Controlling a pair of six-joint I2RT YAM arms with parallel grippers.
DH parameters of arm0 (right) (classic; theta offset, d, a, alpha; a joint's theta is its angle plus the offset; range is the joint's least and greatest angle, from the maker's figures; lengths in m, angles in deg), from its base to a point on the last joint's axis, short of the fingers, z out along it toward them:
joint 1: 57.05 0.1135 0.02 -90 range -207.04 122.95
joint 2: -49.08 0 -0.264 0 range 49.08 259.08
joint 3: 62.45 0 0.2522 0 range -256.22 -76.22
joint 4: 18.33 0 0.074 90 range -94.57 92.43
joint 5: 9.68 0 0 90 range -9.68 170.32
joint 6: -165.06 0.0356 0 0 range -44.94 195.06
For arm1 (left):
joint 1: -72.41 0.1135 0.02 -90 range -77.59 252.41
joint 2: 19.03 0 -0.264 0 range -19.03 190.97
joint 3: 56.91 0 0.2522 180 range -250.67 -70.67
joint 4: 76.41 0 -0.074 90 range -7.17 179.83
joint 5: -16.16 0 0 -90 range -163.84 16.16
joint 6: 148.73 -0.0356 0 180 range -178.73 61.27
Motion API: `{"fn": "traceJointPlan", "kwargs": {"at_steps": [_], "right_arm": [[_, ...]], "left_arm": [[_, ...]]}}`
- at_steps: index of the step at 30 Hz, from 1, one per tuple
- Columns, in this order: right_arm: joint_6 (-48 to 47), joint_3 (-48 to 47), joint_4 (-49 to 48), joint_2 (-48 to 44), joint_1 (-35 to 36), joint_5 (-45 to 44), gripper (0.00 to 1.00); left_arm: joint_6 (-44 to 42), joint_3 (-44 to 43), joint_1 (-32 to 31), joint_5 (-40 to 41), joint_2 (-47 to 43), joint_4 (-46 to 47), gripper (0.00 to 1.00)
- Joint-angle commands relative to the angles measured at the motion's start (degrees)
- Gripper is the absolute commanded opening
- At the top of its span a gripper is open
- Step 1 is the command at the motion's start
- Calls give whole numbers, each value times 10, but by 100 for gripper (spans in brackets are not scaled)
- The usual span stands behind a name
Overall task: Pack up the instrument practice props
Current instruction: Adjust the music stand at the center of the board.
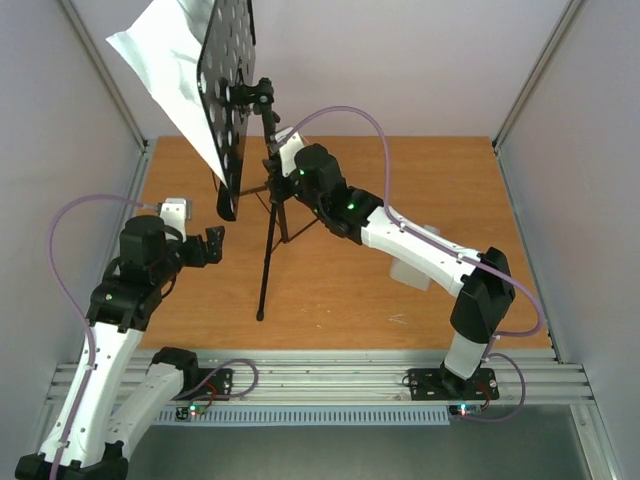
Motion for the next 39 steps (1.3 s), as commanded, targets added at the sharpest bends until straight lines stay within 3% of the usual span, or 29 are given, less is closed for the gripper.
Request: {"fn": "traceJointPlan", "kwargs": {"at_steps": [1,5,10,17,25,28,35,39], "right_arm": [[-8,38,-45,-40,4,48,1],[-42,94,-57,-101,0,143,1],[-50,136,-27,-158,-31,332,1],[-67,191,12,-217,-75,491,1],[-102,208,75,-243,-113,596,1],[-103,223,70,-254,-125,610,1],[-93,247,40,-254,-147,664,1],[-84,245,31,-238,-158,691,1]], "left_arm": [[-8,7,3,-2,-6,6,99],[-17,14,3,-57,-14,22,98],[-40,33,3,-197,-14,57,96],[-49,48,-2,-390,20,108,93],[-82,35,-92,-341,81,105,90],[-130,2,-142,-280,136,62,89],[-158,-16,-156,-244,192,82,90],[-167,-41,-165,-294,230,91,92]]}}
